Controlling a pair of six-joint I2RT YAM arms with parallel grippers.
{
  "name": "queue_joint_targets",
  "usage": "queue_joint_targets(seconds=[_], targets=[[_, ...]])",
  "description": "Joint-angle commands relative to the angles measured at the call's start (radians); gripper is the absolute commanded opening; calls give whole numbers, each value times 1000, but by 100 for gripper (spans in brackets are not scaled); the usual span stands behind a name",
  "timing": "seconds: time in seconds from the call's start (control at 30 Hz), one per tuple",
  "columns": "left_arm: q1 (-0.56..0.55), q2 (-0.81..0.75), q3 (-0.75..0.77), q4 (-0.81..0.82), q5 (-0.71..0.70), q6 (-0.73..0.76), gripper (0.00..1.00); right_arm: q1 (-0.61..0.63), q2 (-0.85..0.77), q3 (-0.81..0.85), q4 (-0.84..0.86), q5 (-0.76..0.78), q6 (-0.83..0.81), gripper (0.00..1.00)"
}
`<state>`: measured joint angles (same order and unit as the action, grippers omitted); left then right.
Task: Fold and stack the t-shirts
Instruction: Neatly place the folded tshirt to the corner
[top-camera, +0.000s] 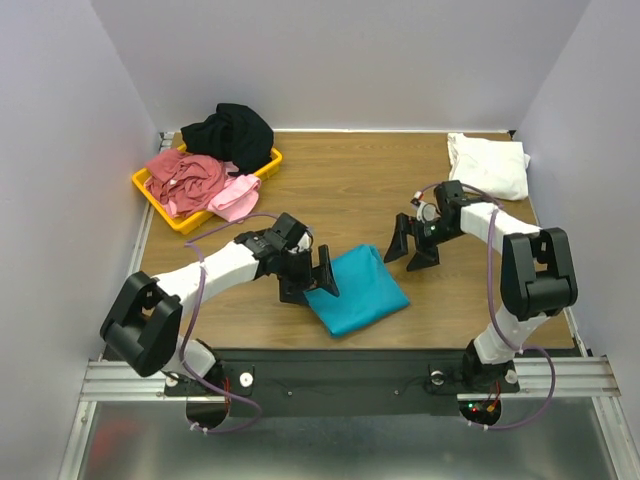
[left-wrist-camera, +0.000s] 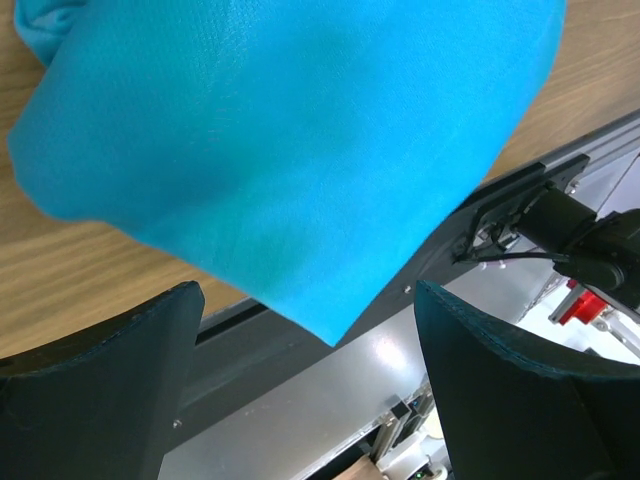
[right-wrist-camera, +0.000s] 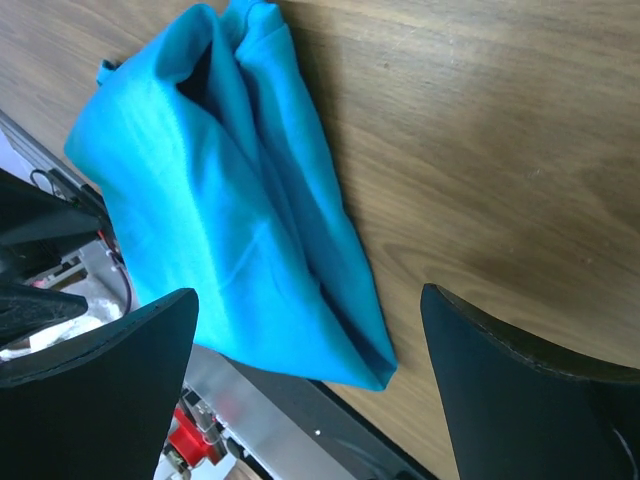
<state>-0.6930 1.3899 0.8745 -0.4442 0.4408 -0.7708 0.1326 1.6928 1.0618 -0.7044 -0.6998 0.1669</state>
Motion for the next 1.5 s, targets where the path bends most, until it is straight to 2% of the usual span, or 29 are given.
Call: queue_joint_targets(seconds=[0.0, 0.17, 0.53, 0.97, 1.1, 1.17, 1.27, 1.3, 1.47], targets=[[-7, 40, -11, 45, 21, 31, 99, 4, 16, -9, 82, -41, -30, 98], [-8, 90, 14, 45, 22, 54, 98, 19, 42, -39, 103, -43, -35, 98], [-17, 196, 47, 44, 36, 102, 99, 143, 47, -95, 169, -30, -13, 98], [-28, 253, 95, 45, 41, 122, 99, 304, 122, -31, 183, 20, -12, 97], [-28, 259, 100, 47, 45, 123, 99, 321, 143, -2, 187, 23, -4, 95], [-31, 267, 104, 48, 50, 126, 98, 332, 149, 19, 200, 23, 5, 93], [-33, 279, 110, 48, 58, 131, 99, 349, 171, 38, 221, 17, 36, 84], [-34, 282, 113, 48, 61, 131, 99, 364, 185, 49, 229, 19, 43, 77], [-34, 293, 124, 45, 61, 140, 99, 406, 214, 72, 227, 33, 43, 58]])
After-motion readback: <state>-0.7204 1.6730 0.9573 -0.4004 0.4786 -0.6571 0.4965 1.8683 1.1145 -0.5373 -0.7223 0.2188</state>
